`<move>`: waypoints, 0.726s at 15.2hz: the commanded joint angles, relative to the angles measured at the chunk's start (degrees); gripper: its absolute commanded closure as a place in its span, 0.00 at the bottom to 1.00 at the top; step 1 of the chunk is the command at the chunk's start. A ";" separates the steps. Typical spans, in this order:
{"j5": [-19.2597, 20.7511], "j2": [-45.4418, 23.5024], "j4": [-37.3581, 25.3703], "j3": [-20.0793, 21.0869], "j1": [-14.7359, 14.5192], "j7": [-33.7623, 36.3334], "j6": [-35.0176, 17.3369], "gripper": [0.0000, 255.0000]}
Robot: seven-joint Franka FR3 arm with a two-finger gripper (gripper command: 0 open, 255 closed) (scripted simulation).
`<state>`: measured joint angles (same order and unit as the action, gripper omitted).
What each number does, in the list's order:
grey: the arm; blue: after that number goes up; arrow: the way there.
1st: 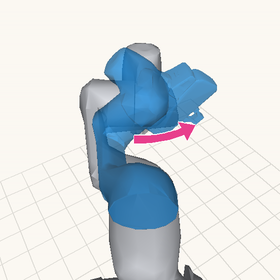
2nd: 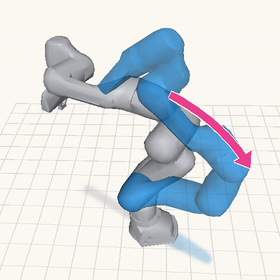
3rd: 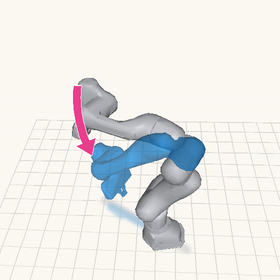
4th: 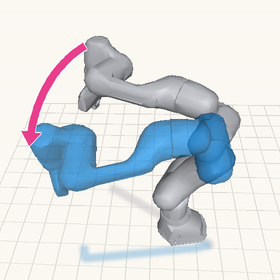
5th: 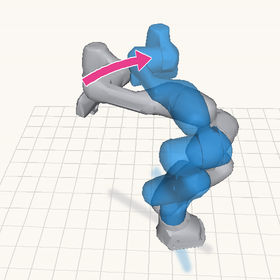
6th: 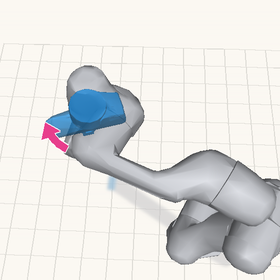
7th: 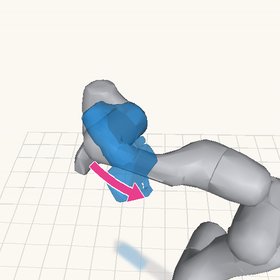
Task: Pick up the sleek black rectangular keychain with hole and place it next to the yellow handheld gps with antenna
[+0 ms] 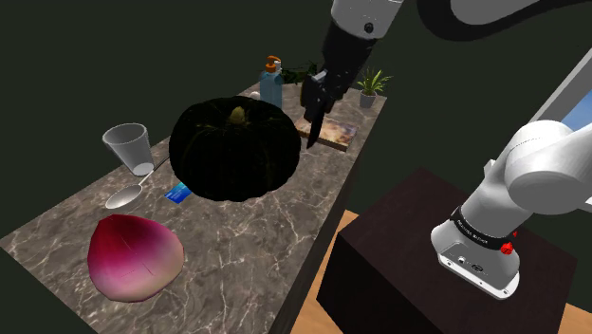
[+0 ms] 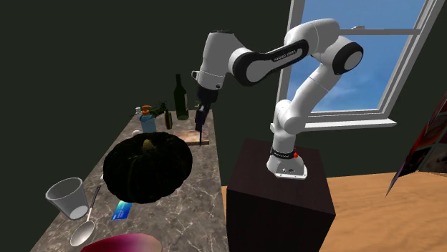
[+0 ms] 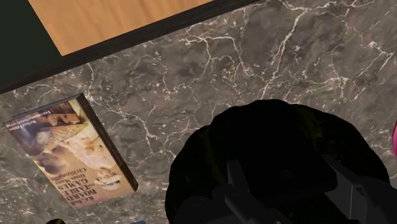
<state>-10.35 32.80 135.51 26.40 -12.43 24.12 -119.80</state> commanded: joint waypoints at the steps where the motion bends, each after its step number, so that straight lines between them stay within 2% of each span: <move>1: 0.18 0.09 -1.49 -0.25 0.09 -0.01 1.59 1.00; 7: 0.64 0.14 -5.57 -0.96 0.37 -0.12 5.73 1.00; 11: 1.97 -1.68 -5.79 -5.06 2.27 -5.35 4.61 1.00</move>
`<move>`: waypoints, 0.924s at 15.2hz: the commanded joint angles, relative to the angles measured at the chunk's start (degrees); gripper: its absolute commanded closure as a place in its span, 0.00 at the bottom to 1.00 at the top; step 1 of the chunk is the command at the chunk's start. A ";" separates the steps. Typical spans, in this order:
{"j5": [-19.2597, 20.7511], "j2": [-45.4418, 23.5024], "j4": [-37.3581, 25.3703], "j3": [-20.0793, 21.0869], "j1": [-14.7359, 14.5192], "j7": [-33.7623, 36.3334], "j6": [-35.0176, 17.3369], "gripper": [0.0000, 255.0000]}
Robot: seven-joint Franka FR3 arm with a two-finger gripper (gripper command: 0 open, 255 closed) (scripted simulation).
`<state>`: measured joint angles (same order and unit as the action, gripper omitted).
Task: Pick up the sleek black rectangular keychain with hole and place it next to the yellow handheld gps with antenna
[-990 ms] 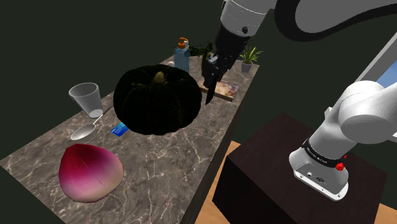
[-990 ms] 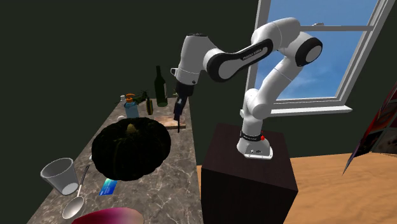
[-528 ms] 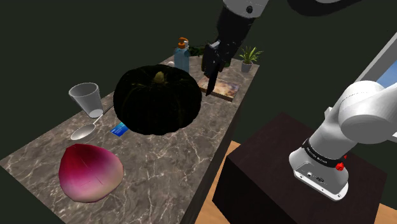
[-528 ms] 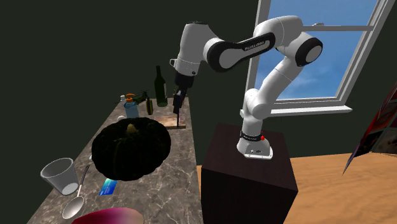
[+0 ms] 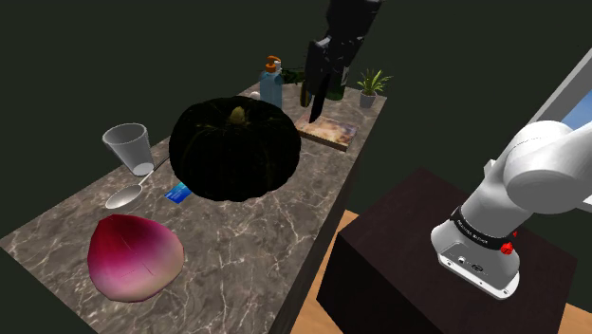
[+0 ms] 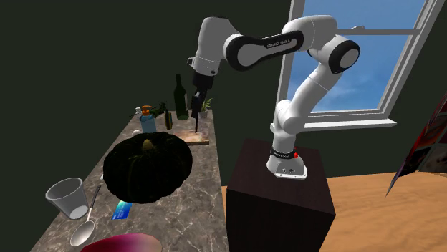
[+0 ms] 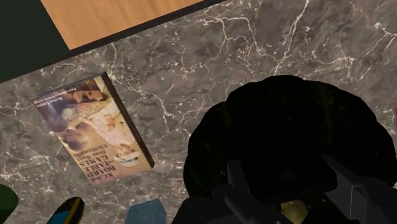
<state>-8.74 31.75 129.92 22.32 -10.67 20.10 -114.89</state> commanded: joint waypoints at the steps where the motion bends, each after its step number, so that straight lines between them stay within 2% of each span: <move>1: 0.70 -1.23 -0.42 -1.97 1.01 -2.61 -0.57 1.00; 8: 2.83 -6.89 -3.79 -8.37 4.50 -11.17 -2.18 1.00; 14: 4.01 -13.52 -9.26 -13.18 7.31 -18.05 -2.86 1.00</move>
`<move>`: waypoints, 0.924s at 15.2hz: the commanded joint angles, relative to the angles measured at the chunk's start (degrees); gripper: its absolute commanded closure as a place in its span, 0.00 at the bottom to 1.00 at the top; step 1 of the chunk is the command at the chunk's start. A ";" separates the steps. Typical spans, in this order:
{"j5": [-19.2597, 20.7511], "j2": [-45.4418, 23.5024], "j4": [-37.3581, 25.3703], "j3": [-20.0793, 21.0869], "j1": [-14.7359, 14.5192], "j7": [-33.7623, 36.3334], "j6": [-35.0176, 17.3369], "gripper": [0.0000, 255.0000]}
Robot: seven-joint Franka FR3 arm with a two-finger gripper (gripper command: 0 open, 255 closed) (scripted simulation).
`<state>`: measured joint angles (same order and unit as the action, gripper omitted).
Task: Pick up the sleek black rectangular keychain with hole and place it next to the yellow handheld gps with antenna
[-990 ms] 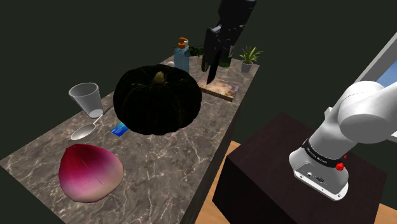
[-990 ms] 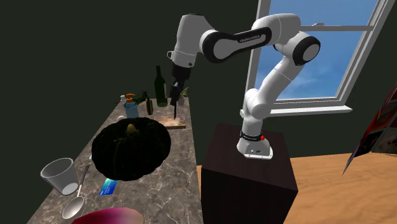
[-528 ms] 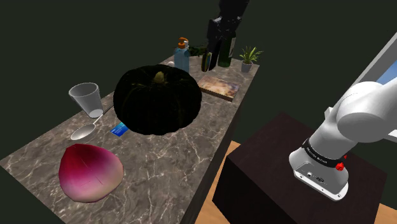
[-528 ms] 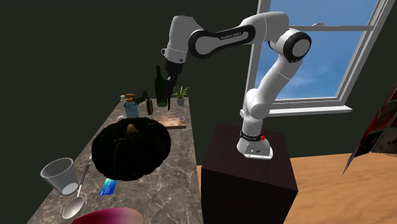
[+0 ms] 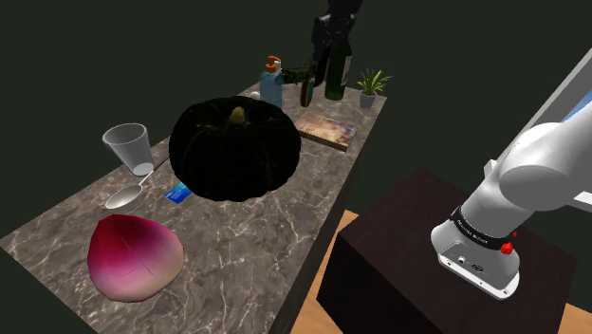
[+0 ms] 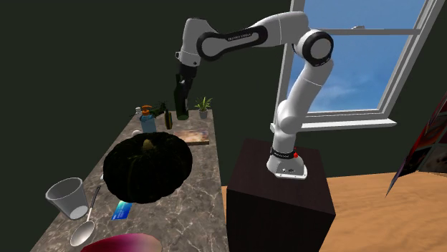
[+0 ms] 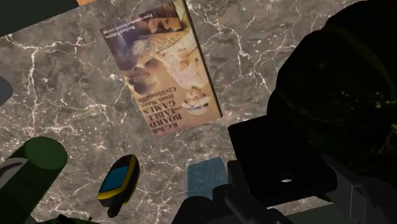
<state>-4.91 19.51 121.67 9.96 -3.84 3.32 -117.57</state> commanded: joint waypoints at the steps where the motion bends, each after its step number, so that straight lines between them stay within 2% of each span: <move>1: 0.29 -2.53 -2.16 -1.57 0.93 -2.37 -0.20 1.00; 8: 0.35 -12.23 -12.12 -6.22 3.88 -9.84 0.57 1.00; 14: -0.61 -22.02 -23.73 -9.29 6.54 -15.75 2.86 1.00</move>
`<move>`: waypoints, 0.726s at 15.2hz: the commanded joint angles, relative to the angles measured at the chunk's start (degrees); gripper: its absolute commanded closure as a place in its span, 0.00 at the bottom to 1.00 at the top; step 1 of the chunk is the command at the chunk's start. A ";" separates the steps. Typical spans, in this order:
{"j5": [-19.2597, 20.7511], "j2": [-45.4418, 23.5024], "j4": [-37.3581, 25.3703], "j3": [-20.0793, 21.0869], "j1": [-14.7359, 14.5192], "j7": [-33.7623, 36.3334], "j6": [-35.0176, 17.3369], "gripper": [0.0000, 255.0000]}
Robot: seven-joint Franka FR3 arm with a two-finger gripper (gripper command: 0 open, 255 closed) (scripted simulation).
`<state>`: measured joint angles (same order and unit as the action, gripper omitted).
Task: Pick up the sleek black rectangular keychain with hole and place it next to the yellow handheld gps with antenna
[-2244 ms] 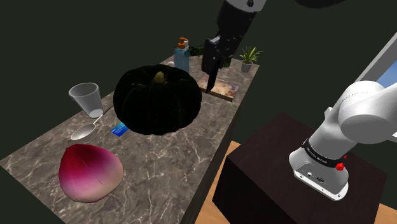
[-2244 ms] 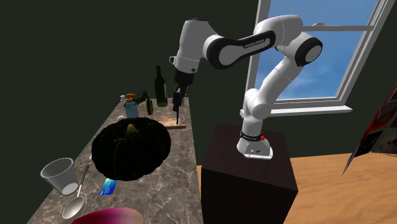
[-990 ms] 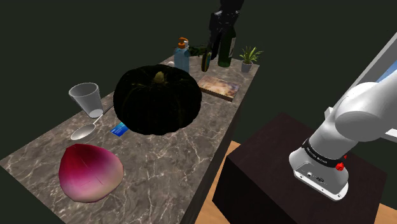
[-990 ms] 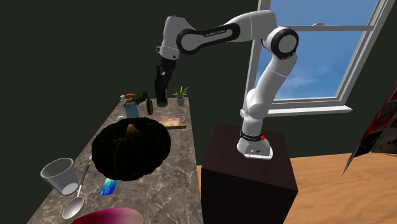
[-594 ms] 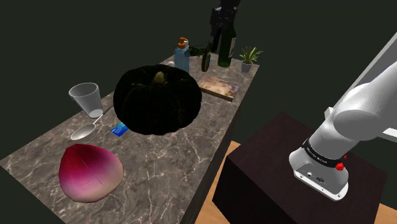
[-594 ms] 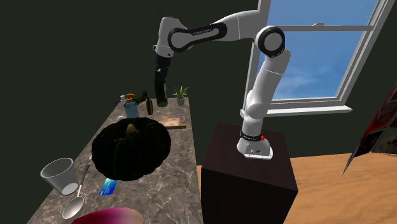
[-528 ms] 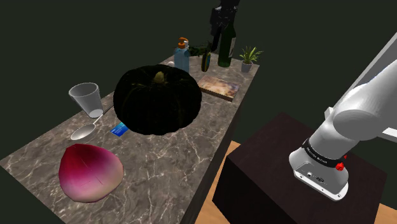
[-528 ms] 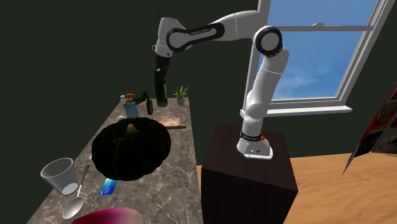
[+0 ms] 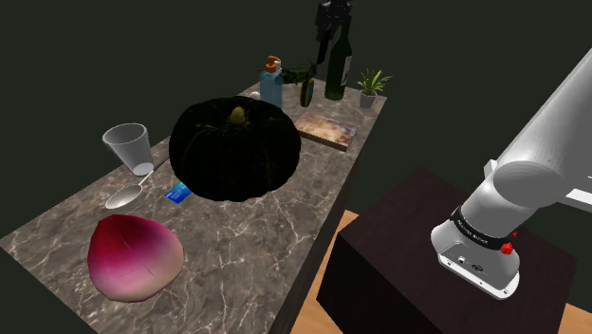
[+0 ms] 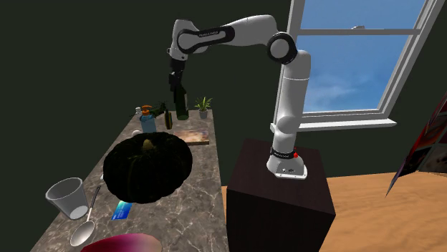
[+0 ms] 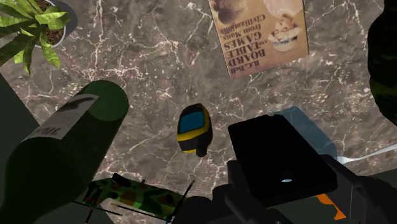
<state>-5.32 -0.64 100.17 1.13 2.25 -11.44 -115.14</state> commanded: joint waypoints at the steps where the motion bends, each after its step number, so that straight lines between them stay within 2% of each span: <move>1: -0.45 -3.73 -4.59 -0.90 0.93 -1.95 1.02 1.00; 11: -0.82 -4.01 2.74 -0.81 0.90 -2.69 -6.57 1.00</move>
<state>-6.10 -4.44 102.36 0.32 3.15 -14.05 -120.93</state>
